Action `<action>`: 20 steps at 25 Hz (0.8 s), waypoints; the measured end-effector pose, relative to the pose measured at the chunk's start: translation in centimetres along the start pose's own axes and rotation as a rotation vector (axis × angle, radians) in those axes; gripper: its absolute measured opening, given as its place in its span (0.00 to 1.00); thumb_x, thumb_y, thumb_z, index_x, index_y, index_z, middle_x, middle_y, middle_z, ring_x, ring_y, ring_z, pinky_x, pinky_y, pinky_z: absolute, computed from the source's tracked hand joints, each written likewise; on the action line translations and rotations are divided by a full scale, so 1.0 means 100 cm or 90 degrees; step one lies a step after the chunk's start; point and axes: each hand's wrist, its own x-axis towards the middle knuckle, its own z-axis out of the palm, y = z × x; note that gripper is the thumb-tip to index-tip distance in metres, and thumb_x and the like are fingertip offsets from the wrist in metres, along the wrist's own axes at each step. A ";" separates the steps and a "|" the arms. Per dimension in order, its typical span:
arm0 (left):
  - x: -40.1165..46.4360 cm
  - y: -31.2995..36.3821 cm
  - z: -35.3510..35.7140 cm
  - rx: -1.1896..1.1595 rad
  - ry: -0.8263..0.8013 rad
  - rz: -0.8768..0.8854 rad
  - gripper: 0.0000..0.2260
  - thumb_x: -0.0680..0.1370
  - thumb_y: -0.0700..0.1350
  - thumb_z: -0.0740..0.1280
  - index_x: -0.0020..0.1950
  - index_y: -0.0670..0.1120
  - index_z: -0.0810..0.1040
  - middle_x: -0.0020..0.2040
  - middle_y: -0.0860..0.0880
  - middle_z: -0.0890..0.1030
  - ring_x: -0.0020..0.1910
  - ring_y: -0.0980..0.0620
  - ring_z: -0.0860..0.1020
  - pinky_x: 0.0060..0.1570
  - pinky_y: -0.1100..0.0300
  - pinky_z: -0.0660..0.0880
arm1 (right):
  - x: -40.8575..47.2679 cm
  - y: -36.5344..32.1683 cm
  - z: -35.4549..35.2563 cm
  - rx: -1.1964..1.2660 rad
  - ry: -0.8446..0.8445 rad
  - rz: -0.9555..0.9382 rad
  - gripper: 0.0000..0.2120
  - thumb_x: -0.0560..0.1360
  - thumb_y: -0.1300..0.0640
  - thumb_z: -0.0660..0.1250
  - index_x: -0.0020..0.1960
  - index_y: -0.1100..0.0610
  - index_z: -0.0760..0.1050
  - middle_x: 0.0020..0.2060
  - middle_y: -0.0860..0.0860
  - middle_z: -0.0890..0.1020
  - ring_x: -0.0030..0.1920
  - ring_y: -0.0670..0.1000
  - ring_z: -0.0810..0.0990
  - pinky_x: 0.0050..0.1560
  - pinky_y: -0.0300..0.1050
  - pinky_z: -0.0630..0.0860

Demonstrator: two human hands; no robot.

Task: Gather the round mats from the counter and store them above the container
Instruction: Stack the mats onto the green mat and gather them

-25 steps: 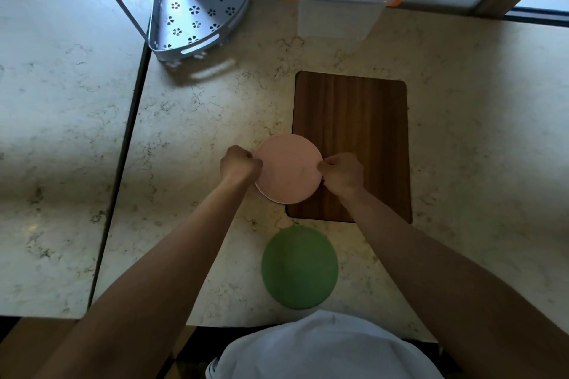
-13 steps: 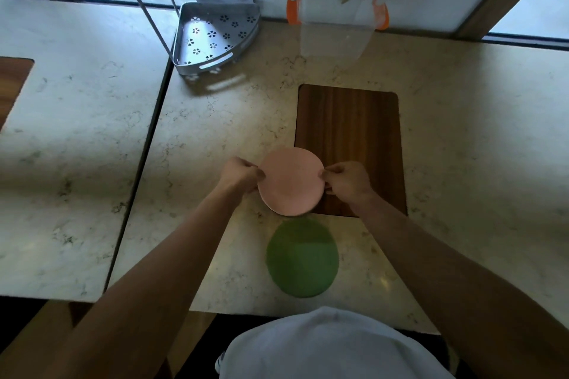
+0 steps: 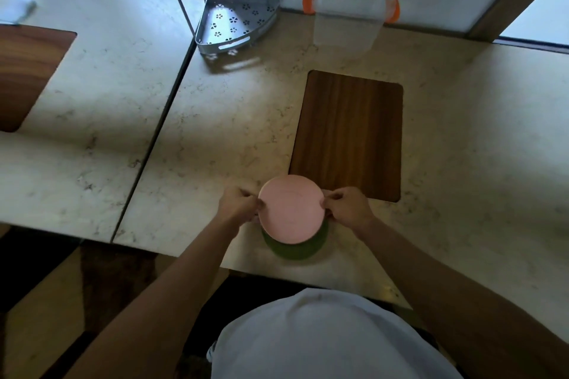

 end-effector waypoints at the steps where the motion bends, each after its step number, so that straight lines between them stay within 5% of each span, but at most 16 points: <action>1: -0.004 -0.005 0.002 0.019 0.004 0.007 0.04 0.70 0.33 0.70 0.40 0.39 0.84 0.41 0.40 0.84 0.40 0.44 0.83 0.40 0.51 0.83 | -0.004 0.003 0.002 -0.008 0.000 0.004 0.04 0.75 0.56 0.71 0.41 0.53 0.83 0.41 0.52 0.86 0.40 0.50 0.84 0.48 0.50 0.82; 12: -0.014 -0.037 0.015 0.068 0.036 0.027 0.06 0.70 0.36 0.71 0.45 0.42 0.85 0.41 0.46 0.84 0.41 0.48 0.83 0.47 0.47 0.83 | -0.017 0.025 0.012 0.018 0.016 0.036 0.05 0.73 0.57 0.72 0.47 0.57 0.85 0.40 0.51 0.86 0.40 0.49 0.83 0.43 0.43 0.77; 17: -0.019 -0.039 0.019 0.122 0.054 0.060 0.07 0.70 0.39 0.70 0.46 0.44 0.86 0.37 0.51 0.84 0.39 0.51 0.83 0.46 0.51 0.82 | -0.018 0.028 0.015 -0.012 0.036 0.025 0.06 0.73 0.56 0.72 0.47 0.58 0.85 0.40 0.52 0.86 0.40 0.50 0.83 0.47 0.47 0.80; 20: -0.022 -0.041 0.024 0.171 0.075 0.093 0.06 0.71 0.39 0.69 0.43 0.43 0.86 0.35 0.46 0.84 0.38 0.48 0.83 0.43 0.50 0.82 | -0.022 0.027 0.021 -0.048 0.076 0.003 0.06 0.73 0.56 0.71 0.43 0.58 0.85 0.39 0.54 0.87 0.38 0.50 0.82 0.37 0.41 0.76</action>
